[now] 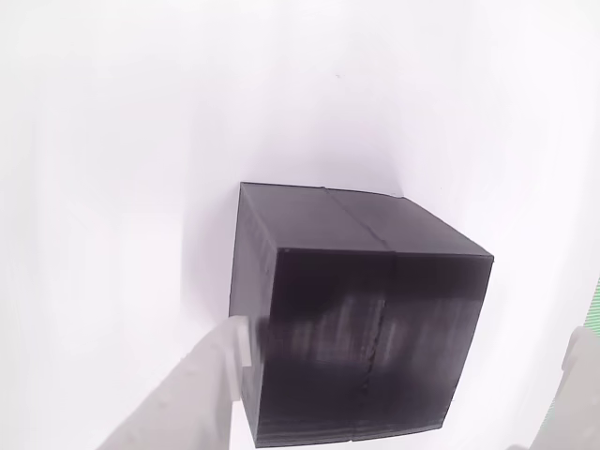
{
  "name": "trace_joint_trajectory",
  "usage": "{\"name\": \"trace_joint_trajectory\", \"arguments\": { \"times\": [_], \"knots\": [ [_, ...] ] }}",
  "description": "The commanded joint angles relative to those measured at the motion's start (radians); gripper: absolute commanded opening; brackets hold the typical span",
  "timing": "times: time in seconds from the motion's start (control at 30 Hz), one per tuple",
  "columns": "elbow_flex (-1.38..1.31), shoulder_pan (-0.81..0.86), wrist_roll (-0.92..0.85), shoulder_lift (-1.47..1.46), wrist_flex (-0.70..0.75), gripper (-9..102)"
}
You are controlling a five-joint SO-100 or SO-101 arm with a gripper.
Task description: Stack 3 Blocks on the chosen place.
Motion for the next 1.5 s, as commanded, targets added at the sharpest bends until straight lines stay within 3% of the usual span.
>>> {"name": "trace_joint_trajectory", "arguments": {
  "times": [0.0, 0.37, 0.63, 1.0, 1.2, 1.47],
  "knots": [
    [-0.054, -0.009, 0.009, -0.02, -0.011, 41],
    [-0.129, 0.025, 0.02, -0.138, -0.008, 37],
    [-0.11, 0.026, 0.02, -0.107, -0.009, 22],
    [-0.029, 0.055, -0.002, 0.061, 0.041, 21],
    [0.051, 0.072, -0.077, 0.167, 0.063, 21],
    [0.087, 0.176, -0.354, 0.296, 0.058, 21]
  ]
}}
